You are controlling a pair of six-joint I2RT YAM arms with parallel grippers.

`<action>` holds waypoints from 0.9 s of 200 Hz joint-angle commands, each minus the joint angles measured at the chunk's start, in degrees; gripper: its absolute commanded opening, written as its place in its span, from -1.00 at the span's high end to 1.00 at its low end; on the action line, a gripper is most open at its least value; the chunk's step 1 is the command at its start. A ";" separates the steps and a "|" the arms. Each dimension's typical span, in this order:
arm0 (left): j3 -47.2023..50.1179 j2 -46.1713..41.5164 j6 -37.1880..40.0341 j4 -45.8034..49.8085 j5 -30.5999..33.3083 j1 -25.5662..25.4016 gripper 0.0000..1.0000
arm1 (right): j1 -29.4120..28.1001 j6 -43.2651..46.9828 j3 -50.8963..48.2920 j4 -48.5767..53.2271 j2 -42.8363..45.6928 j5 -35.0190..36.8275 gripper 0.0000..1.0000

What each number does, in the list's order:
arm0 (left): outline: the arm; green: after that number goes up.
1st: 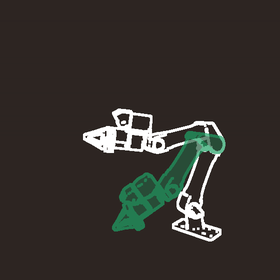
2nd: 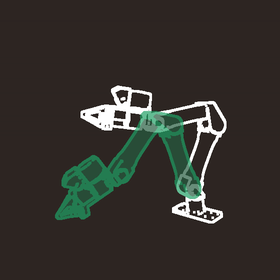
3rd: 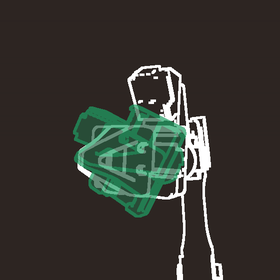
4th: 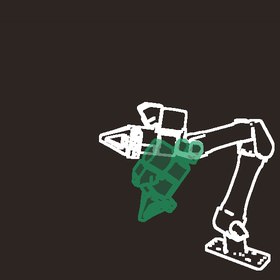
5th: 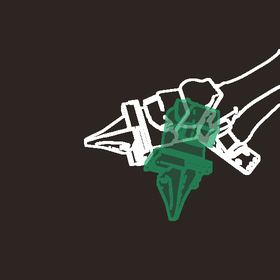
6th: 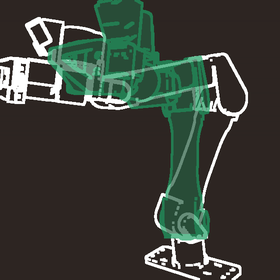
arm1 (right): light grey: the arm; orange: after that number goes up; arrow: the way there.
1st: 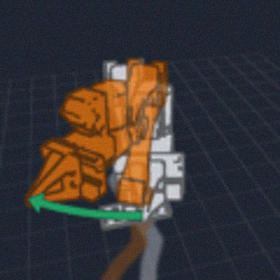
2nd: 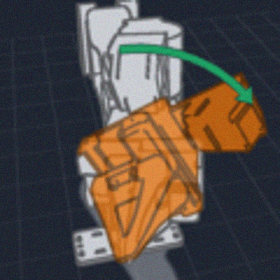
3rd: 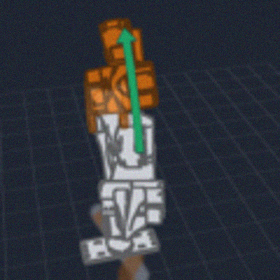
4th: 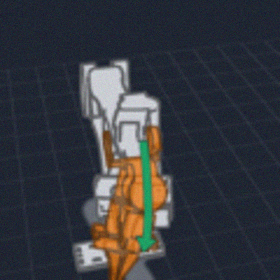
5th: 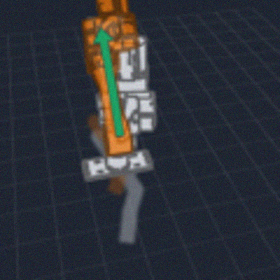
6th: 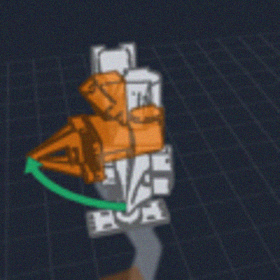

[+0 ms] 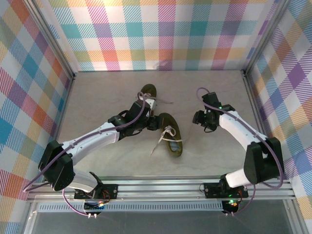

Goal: Tie the shoes

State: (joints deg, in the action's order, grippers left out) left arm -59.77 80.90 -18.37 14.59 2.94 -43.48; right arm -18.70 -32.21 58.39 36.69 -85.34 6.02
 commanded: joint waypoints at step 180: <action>5.57 -13.73 -4.28 0.89 12.06 0.15 -0.37 | -1.33 5.43 16.57 -0.96 -25.04 7.92 0.98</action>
State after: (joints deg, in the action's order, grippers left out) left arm -55.51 70.78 -21.63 14.98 12.14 -43.42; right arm -20.60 -28.42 73.21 36.64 -110.21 12.29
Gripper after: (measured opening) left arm 0.684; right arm 0.085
